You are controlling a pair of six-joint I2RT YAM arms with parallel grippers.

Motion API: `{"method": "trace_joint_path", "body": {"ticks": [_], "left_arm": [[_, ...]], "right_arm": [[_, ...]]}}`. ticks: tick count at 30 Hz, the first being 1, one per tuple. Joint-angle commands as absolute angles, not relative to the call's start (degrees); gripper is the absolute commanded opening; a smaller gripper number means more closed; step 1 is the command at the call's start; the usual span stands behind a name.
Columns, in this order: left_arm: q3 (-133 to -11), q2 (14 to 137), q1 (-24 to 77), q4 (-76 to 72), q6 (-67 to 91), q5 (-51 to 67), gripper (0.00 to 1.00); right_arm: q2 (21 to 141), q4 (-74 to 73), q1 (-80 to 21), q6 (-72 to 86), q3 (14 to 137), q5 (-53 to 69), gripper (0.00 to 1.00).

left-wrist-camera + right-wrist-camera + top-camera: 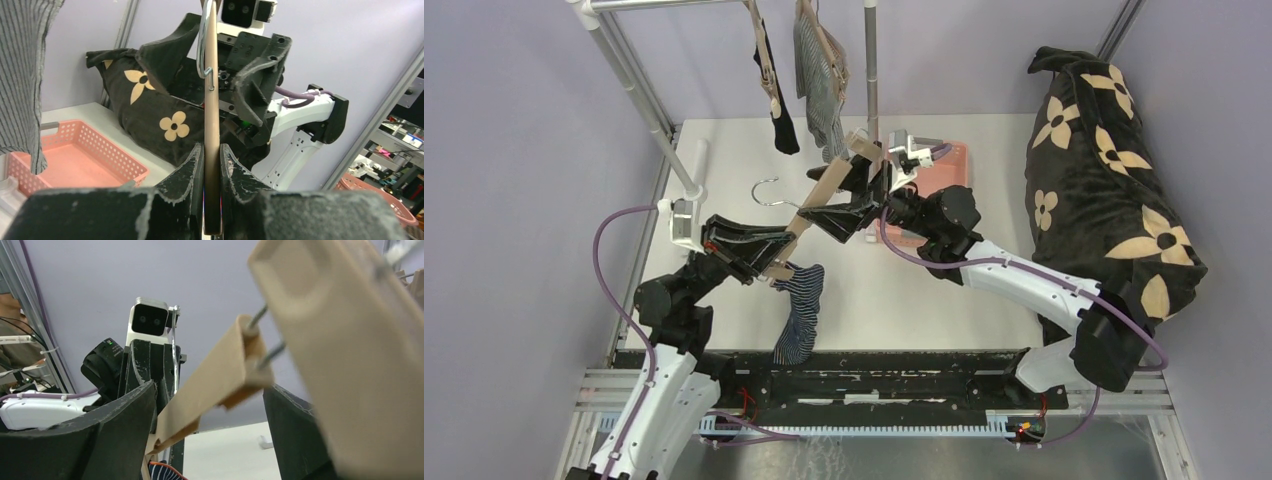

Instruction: Remove the underwear clipped to the hanger

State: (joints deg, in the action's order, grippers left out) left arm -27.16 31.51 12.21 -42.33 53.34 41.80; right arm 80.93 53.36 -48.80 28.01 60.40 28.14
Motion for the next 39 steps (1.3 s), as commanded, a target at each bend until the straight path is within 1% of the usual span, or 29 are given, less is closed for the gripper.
{"method": "trace_joint_path", "body": {"ticks": [1, 2, 3, 4, 5, 6, 12, 16, 20, 26, 30, 32, 33, 34, 35, 37, 39], "left_arm": [[-27.7, 31.7, 14.0, -48.0, 54.3, 39.6, 0.03], [-27.5, 31.8, 14.2, -48.5, 54.4, 39.2, 0.03], [-27.3, 32.0, 14.3, -48.8, 54.5, 38.8, 0.03], [-27.1, 32.1, 14.4, -49.0, 54.4, 38.5, 0.03], [-27.0, 32.1, 14.5, -49.2, 54.5, 38.3, 0.03], [-27.0, 32.2, 14.5, -49.2, 54.4, 38.1, 0.03], [-27.1, 32.7, 14.7, -49.2, 53.9, 37.6, 0.03], [-27.9, 31.3, 14.7, -44.1, 51.0, 36.7, 0.03], [-30.4, 27.2, 14.7, -31.3, 41.7, 33.8, 0.16], [-32.6, 21.9, 14.7, -21.7, 33.9, 32.4, 0.22], [-32.8, 21.0, 14.7, -18.1, 32.3, 32.2, 0.44], [-32.7, 20.5, 14.7, -17.7, 32.1, 31.1, 0.64], [-32.6, 20.2, 14.7, -17.9, 32.1, 30.5, 0.67], [-32.5, 20.0, 14.7, -18.0, 32.1, 29.9, 0.75], [-32.7, 19.9, 14.7, -17.8, 31.8, 29.7, 0.8], [-33.3, 20.0, 14.7, -15.7, 30.1, 29.7, 0.83], [-33.7, 20.0, 14.7, -13.2, 28.0, 29.9, 0.89]], "right_arm": [[81.9, 57.1, -49.3, 28.2, 63.8, 27.8, 0.79], [82.1, 56.7, -49.3, 28.3, 64.1, 28.0, 0.68], [82.3, 56.1, -49.3, 28.4, 64.5, 28.1, 0.44], [82.4, 55.7, -49.4, 28.7, 64.7, 28.0, 0.25], [82.4, 55.7, -49.4, 28.7, 64.7, 28.1, 0.1], [82.3, 55.8, -49.4, 28.7, 64.4, 27.8, 0.02], [80.7, 54.2, -49.6, 27.1, 63.2, 26.6, 0.01], [79.7, 53.8, -49.6, 26.9, 62.9, 26.0, 0.01], [78.0, 53.3, -49.6, 26.9, 62.5, 26.3, 0.01], [76.1, 51.6, -49.6, 26.0, 62.2, 25.7, 0.01], [76.4, 52.0, -49.5, 26.4, 62.4, 25.5, 0.01], [76.4, 52.5, -49.6, 26.8, 62.3, 25.6, 0.01], [76.2, 52.8, -49.6, 27.0, 62.1, 25.5, 0.01], [76.0, 53.0, -49.6, 27.1, 61.9, 25.3, 0.01], [75.8, 53.0, -49.5, 27.1, 61.9, 25.2, 0.01], [75.2, 52.8, -49.6, 26.9, 61.5, 24.9, 0.01], [74.2, 51.5, -49.6, 26.2, 61.6, 24.9, 0.01]]}}
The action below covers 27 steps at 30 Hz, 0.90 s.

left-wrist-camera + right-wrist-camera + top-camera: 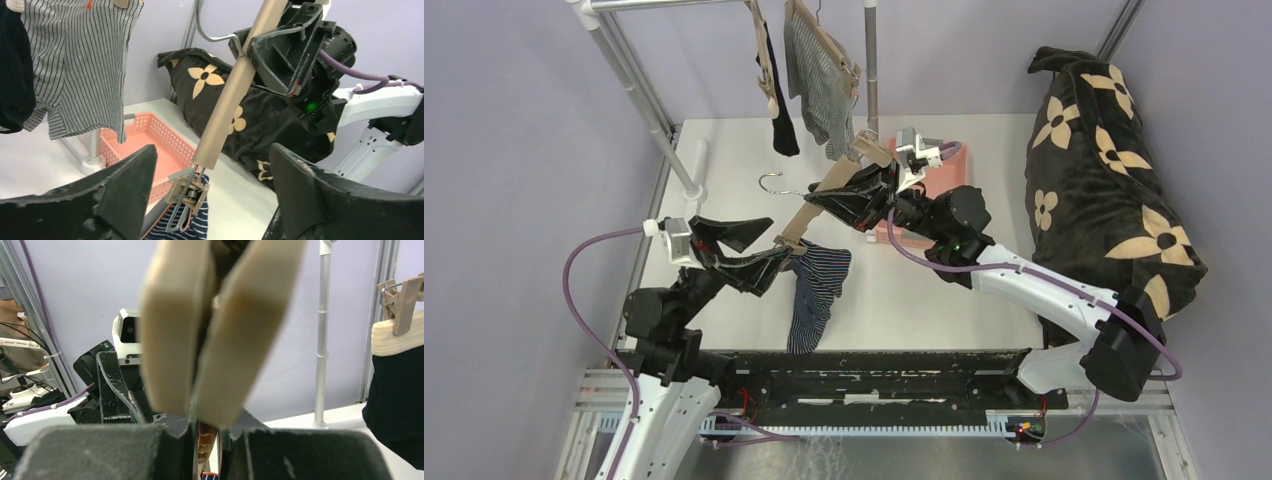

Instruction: Remove the underwear clipped to the hanger

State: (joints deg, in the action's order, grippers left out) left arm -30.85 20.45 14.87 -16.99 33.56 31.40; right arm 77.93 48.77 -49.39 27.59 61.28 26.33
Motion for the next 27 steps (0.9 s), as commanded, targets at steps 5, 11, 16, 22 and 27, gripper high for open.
{"method": "trace_joint_path", "body": {"ticks": [5, 11, 16, 22, 27], "left_arm": [[-31.7, 19.2, 14.7, -14.5, 26.5, 32.1, 0.99], [-31.2, 21.2, 14.7, -18.7, 26.8, 35.4, 0.99], [-30.4, 24.4, 14.7, -26.2, 31.0, 39.3, 0.98], [-29.3, 27.8, 14.7, -34.3, 36.3, 43.8, 0.37], [-29.4, 28.9, 14.7, -35.0, 37.4, 45.9, 0.03]], "right_arm": [[71.9, 49.3, -49.6, 26.1, 61.6, 25.5, 0.01], [70.6, 50.1, -49.6, 28.2, 61.3, 26.8, 0.01], [70.5, 50.2, -49.6, 28.3, 60.7, 26.6, 0.01], [71.5, 50.4, -49.6, 28.6, 60.8, 25.9, 0.01], [71.6, 50.1, -49.6, 28.2, 60.5, 25.3, 0.01]]}}
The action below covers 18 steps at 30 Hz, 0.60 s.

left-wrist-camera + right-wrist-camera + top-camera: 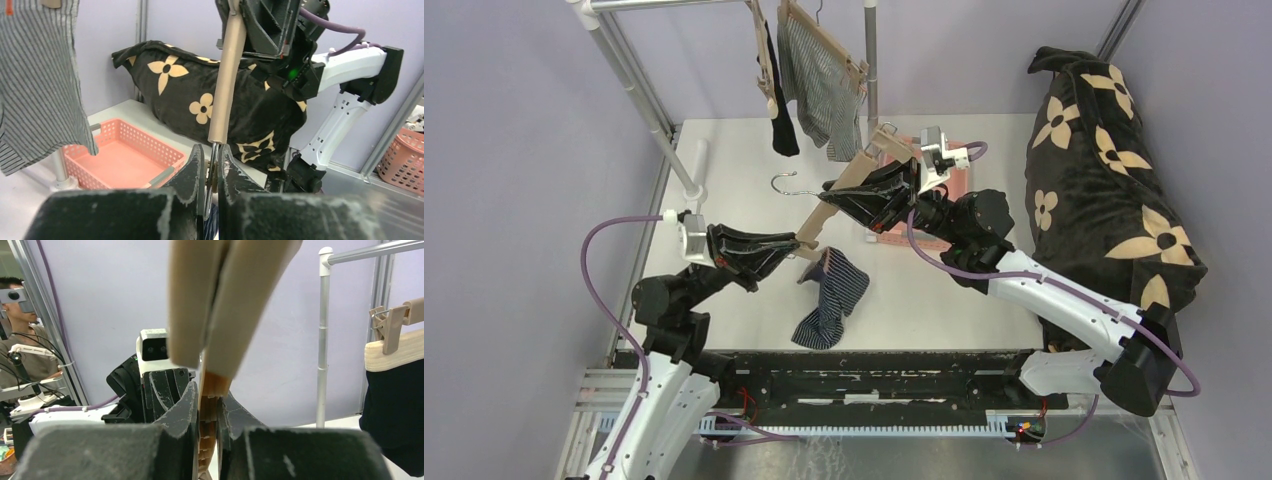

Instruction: Remove the underwear clipped to the hanger

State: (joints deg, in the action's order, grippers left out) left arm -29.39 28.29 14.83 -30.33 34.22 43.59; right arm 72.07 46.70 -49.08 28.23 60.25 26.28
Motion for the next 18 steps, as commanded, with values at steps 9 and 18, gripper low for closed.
{"method": "trace_joint_path", "body": {"ticks": [9, 18], "left_arm": [[-32.8, 27.8, 14.8, -33.0, 36.4, 44.7, 0.49], [-37.4, 33.2, 14.7, -33.4, 36.7, 47.2, 0.43]], "right_arm": [[71.4, 49.3, -49.6, 28.2, 60.5, 25.9, 0.01], [72.1, 50.1, -49.7, 29.4, 61.0, 26.8, 0.01]]}}
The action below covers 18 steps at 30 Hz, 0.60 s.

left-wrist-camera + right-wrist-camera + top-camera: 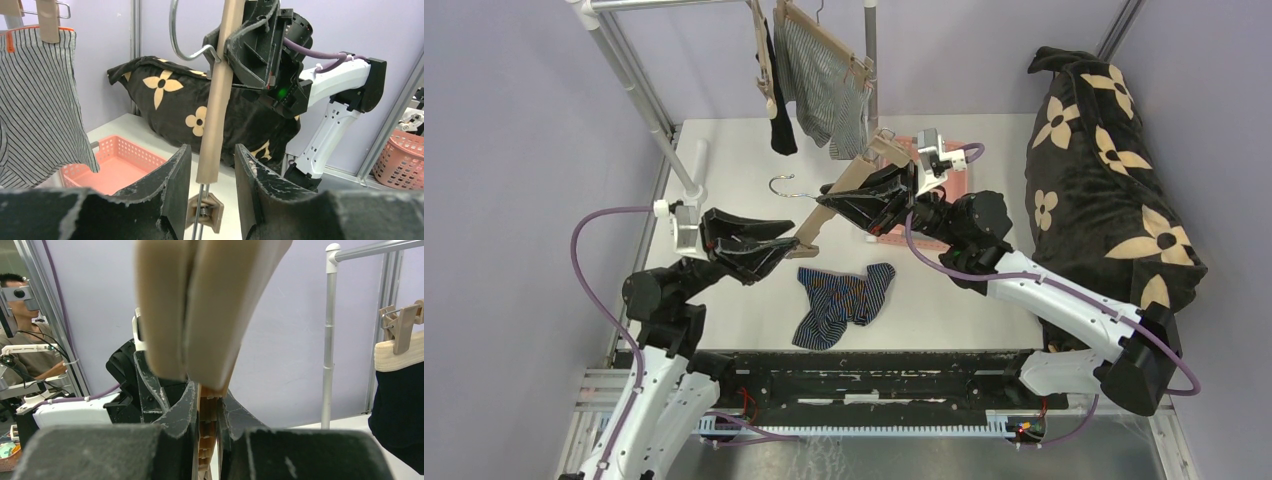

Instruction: Remove the underwear clipped to the hanger

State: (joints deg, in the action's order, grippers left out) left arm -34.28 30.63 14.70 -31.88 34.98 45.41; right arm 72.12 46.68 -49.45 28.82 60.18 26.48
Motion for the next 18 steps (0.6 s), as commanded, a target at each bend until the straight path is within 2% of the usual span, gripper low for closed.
{"method": "trace_joint_path", "body": {"ticks": [1, 7, 15, 18], "left_arm": [[-37.7, 33.8, 14.7, -33.4, 37.0, 47.7, 0.43], [-38.8, 36.4, 14.8, -32.8, 38.6, 51.5, 0.37], [-38.9, 37.4, 15.0, -31.3, 38.5, 53.1, 0.36], [-38.5, 37.4, 15.4, -31.3, 38.3, 53.2, 0.28]], "right_arm": [[72.3, 50.0, -49.7, 29.4, 61.2, 26.8, 0.01], [73.5, 50.0, -49.9, 29.7, 62.0, 27.2, 0.01], [74.7, 49.7, -50.3, 29.4, 63.4, 27.4, 0.01], [75.2, 49.6, -50.4, 29.3, 64.0, 27.3, 0.01]]}}
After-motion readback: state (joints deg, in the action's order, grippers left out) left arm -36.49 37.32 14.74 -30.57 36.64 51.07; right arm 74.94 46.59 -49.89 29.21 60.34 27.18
